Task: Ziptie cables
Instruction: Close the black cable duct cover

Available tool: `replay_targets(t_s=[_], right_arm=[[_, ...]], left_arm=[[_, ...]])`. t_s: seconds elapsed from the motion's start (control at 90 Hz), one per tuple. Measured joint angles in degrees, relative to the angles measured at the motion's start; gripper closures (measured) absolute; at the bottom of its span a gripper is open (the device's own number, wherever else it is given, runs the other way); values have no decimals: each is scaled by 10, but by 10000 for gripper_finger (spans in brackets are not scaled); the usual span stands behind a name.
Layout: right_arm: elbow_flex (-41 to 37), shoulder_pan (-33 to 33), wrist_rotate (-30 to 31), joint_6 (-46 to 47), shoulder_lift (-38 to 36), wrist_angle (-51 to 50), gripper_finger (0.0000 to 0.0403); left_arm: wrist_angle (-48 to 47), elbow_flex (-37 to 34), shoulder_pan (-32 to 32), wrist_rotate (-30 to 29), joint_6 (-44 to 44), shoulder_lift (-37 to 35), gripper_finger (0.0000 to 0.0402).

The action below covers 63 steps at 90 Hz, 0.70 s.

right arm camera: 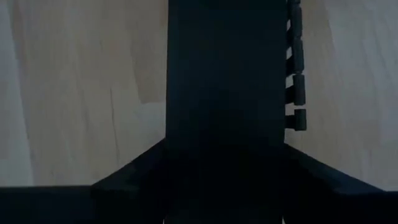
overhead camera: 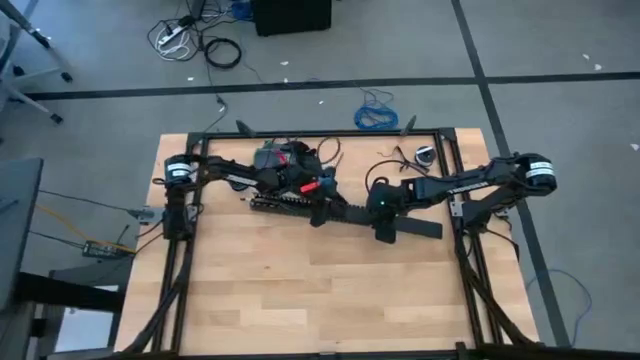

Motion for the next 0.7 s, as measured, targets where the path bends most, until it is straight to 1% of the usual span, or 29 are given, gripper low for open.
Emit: replay_targets(t_s=[0.167, 0.289, 0.389, 0.522, 0.7], right_arm=[[-1, 8, -1, 2, -42, -16, 186], [-1, 12, -1, 3, -81, -31, 186], [-1, 13, -5, 9, -101, -35, 186], [-1, 12, -20, 23, -104, -45, 186], [-1, 12, -61, 52, -103, -102, 177]], left_arm=[[-49, 0, 19, 6, 17, -42, 314], [-74, -1, 36, 6, 17, -44, 314], [-73, -1, 41, 12, 17, -44, 314], [-70, -1, 41, 13, 17, -44, 314], [-72, -1, 41, 12, 17, -44, 314]])
